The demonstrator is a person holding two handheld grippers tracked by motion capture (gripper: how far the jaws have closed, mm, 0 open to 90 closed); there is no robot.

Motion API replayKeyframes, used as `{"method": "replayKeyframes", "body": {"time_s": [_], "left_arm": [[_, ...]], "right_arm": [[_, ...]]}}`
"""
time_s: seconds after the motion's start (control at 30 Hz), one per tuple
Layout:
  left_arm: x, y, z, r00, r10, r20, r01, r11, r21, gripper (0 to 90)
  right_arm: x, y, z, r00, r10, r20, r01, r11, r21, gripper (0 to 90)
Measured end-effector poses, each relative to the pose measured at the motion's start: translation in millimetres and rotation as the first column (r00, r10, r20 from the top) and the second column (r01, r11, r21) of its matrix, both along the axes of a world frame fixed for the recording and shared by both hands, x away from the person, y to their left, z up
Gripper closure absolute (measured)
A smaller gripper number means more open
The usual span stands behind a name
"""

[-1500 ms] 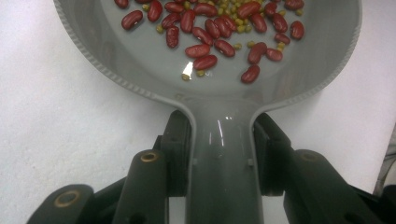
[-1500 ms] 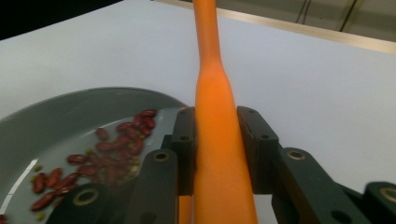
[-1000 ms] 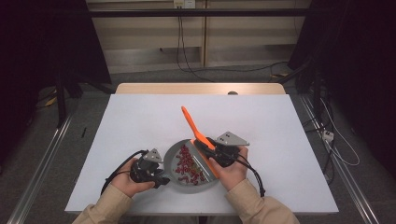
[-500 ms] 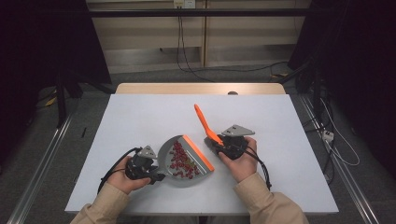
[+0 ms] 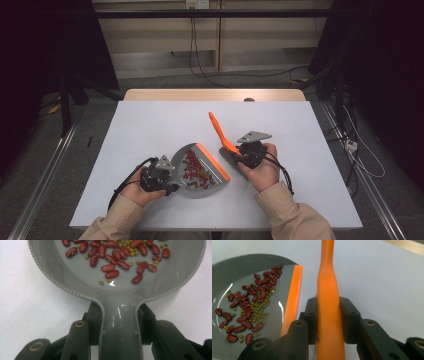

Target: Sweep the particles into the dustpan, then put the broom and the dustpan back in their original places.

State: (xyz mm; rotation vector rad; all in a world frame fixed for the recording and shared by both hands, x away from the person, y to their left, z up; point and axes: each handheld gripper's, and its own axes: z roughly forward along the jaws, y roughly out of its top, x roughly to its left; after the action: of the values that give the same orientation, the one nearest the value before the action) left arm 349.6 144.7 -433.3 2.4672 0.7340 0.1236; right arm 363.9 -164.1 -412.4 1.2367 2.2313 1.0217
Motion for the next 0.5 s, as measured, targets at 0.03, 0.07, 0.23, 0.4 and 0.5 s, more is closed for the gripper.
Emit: {"method": "replayKeyframes", "body": {"time_s": [0.03, 0.07, 0.23, 0.4, 0.5], "left_arm": [[0.6, 1.2, 0.1, 1.0000, -0.005, -0.003, 0.005, 1.0000, -0.007, 63.3], [0.6, 2.2, 0.0, 1.0000, 0.002, -0.001, -0.002, 0.9999, -0.015, 63.4], [1.4, 6.5, 2.0, 0.9979, 0.055, 0.035, -0.053, 0.9976, -0.044, 63.6], [2.2, 13.7, 1.6, 0.9942, 0.091, 0.057, -0.087, 0.9941, -0.065, 63.6], [1.5, 16.5, 3.5, 0.9906, 0.113, 0.078, -0.106, 0.9908, -0.084, 63.6]], "right_arm": [[-0.4, -1.8, -1.4, 1.0000, -0.001, 0.004, 0.001, 1.000, 0.023, 71.5], [-1.3, -3.8, -2.6, 0.9999, -0.010, 0.009, 0.009, 0.999, 0.043, 71.5], [-3.6, -9.2, -5.5, 0.9993, -0.015, 0.035, 0.011, 0.996, 0.092, 71.6], [-3.4, -13.8, -5.7, 0.9984, -0.027, 0.050, 0.021, 0.993, 0.115, 71.6], [-3.2, -17.3, -5.1, 0.9975, -0.032, 0.062, 0.023, 0.991, 0.134, 71.6]]}}
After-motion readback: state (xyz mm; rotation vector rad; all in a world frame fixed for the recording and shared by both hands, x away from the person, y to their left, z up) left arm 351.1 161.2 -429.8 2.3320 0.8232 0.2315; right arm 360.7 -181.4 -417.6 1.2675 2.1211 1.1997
